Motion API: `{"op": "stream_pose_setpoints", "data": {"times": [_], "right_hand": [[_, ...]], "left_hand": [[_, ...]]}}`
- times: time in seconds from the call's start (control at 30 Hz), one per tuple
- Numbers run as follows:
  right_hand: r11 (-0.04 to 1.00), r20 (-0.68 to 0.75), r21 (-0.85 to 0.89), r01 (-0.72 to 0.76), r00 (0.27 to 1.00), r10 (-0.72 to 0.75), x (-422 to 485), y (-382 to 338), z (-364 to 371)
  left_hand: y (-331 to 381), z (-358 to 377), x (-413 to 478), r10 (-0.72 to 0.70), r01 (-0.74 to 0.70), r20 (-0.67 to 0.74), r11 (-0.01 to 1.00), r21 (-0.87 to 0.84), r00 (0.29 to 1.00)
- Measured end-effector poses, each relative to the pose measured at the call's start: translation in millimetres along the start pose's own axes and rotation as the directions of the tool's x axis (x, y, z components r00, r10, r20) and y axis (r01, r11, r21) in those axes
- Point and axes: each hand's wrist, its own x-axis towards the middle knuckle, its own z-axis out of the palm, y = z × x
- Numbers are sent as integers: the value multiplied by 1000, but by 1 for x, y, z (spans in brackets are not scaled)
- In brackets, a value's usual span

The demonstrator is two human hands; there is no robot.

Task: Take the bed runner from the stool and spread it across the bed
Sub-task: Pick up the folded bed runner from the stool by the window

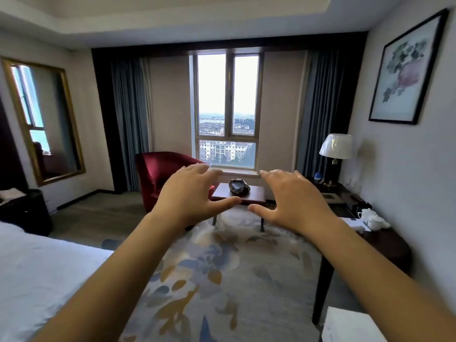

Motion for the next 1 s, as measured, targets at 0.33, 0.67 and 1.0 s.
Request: {"op": "stream_pose_setpoints", "data": {"times": [0.33, 0.67, 1.0], "right_hand": [[998, -14, -54, -41, 999, 41, 92, 2, 51], [988, -5, -82, -129, 992, 129, 194, 21, 98], [989, 0, -64, -131, 991, 132, 279, 89, 159]], "left_hand": [[-72, 78, 80, 29, -30, -23, 999, -45, 999], [-132, 140, 173, 105, -105, -9, 992, -64, 994], [-142, 218, 266, 104, -105, -8, 991, -81, 995]]}}
